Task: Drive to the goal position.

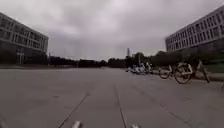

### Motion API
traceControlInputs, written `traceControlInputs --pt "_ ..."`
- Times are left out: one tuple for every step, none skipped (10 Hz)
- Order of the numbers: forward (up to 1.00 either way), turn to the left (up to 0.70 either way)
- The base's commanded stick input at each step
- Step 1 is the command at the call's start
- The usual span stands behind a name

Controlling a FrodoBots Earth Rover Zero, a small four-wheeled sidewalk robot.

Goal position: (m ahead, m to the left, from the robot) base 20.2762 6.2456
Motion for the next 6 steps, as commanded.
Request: traceControlInputs --pt "0.70 0.00" --pt "0.70 0.00" --pt "0.70 0.00" --pt "0.70 0.00" --pt "0.70 0.00" --pt "0.70 0.00"
